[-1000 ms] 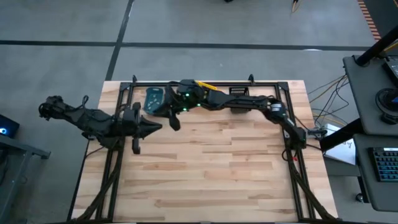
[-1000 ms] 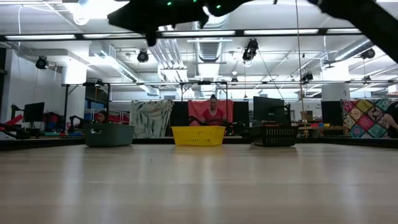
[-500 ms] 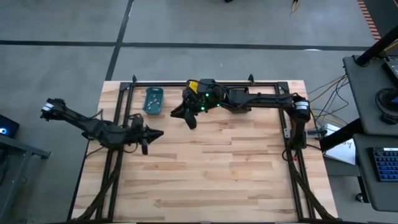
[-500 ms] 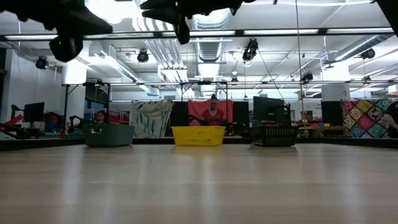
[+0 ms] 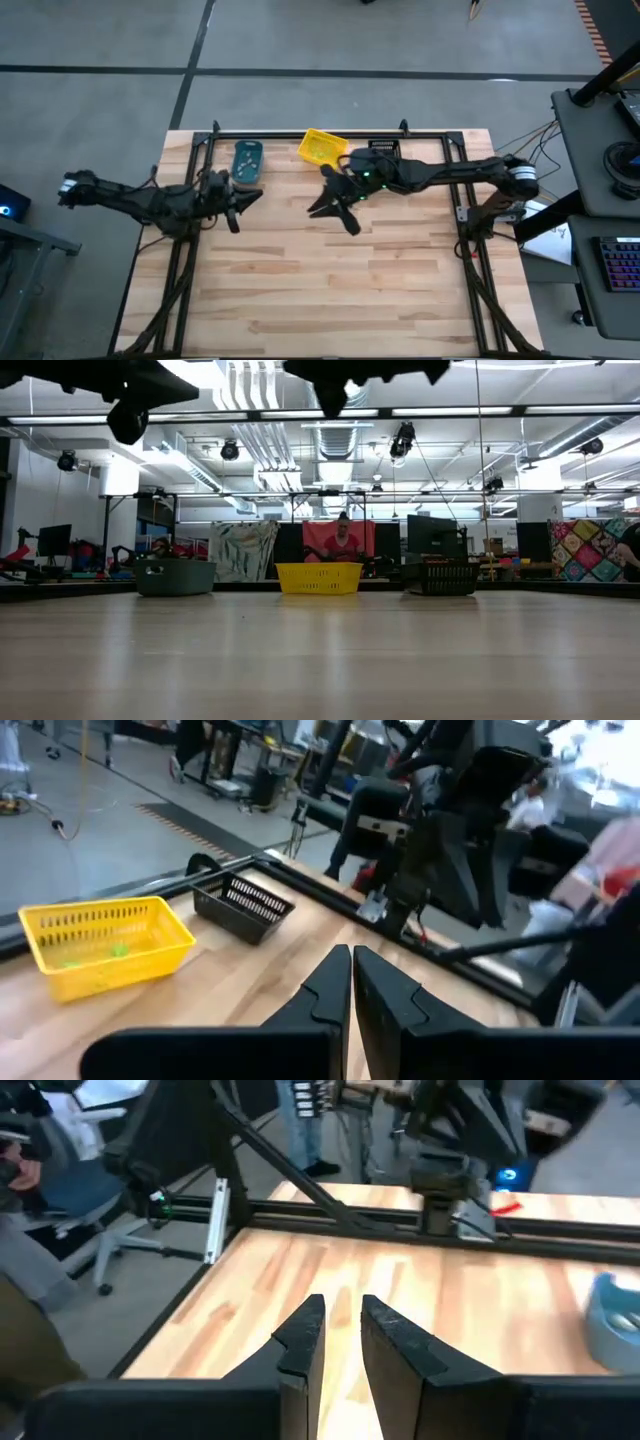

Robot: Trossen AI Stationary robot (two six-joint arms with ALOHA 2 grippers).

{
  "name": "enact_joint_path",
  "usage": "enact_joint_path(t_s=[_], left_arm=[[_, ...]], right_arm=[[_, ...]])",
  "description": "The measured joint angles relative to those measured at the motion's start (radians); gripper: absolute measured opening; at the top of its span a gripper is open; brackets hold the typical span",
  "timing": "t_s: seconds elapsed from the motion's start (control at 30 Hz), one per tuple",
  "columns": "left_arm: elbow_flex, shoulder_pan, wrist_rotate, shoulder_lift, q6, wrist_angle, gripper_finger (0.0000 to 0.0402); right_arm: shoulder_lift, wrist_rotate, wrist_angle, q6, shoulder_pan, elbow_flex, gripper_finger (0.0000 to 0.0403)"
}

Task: Sort Halloween decoration
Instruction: Return to Home Position

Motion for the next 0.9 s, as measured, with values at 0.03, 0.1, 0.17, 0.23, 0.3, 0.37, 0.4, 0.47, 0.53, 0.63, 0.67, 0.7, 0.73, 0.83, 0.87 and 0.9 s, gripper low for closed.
enact_joint_path(t_s=[0.03, 0.1, 0.17, 0.23, 0.3, 0.37, 0.4, 0.47, 0.53, 0.63, 0.67, 0.7, 0.73, 0.83, 0.87, 0.9], left_arm=[[0.013, 0.031, 0.038, -0.006, 0.019, -0.03, 0.0], [0.042, 0.097, 0.127, -0.013, 0.039, -0.093, 0.0], [0.061, 0.171, 0.235, -0.018, 0.052, -0.157, 0.0], [0.071, 0.239, 0.364, -0.023, 0.096, -0.178, 0.0], [0.072, 0.294, 0.484, -0.032, 0.148, -0.18, 0.0], [0.075, 0.333, 0.534, -0.045, 0.164, -0.185, 0.0], [0.074, 0.345, 0.535, -0.053, 0.165, -0.193, 0.0], [0.058, 0.353, 0.533, -0.078, 0.164, -0.184, 0.0], [0.027, 0.353, 0.537, -0.121, 0.164, -0.178, 0.0], [-0.024, 0.352, 0.54, -0.202, 0.161, -0.166, 0.0], [-0.044, 0.352, 0.54, -0.235, 0.16, -0.165, 0.0], [-0.065, 0.352, 0.54, -0.267, 0.16, -0.162, 0.0], [-0.081, 0.352, 0.54, -0.3, 0.161, -0.153, 0.0], [-0.133, 0.352, 0.539, -0.407, 0.174, -0.122, 0.0], [-0.151, 0.352, 0.536, -0.442, 0.177, -0.116, 0.0], [-0.168, 0.352, 0.529, -0.476, 0.177, -0.112, 0.0]], right_arm=[[-0.024, 0.002, 0.01, 0.001, -0.001, -0.033, 0.0061], [-0.072, 0.007, 0.034, 0.001, -0.005, -0.097, 0.0061], [-0.122, 0.045, 0.06, 0.001, -0.005, -0.159, 0.0061], [-0.173, 0.114, 0.083, 0.0, -0.002, -0.219, 0.0058], [-0.227, 0.173, 0.095, -0.017, -0.002, -0.276, 0.0057], [-0.279, 0.191, 0.118, -0.049, -0.005, -0.334, 0.0056], [-0.304, 0.193, 0.14, -0.064, -0.006, -0.364, 0.0056], [-0.355, 0.191, 0.167, -0.078, -0.014, -0.423, 0.0056], [-0.396, 0.187, 0.211, -0.061, -0.024, -0.481, 0.0057], [-0.453, 0.201, 0.274, -0.039, -0.036, -0.572, 0.0061], [-0.468, 0.217, 0.296, -0.031, -0.037, -0.598, 0.0062], [-0.485, 0.244, 0.313, -0.027, -0.036, -0.625, 0.0063], [-0.499, 0.271, 0.329, -0.021, -0.034, -0.65, 0.0064], [-0.537, 0.328, 0.39, -0.004, -0.037, -0.719, 0.0063], [-0.55, 0.335, 0.407, 0.001, -0.038, -0.74, 0.0062], [-0.562, 0.35, 0.426, 0.006, -0.038, -0.761, 0.0061]])
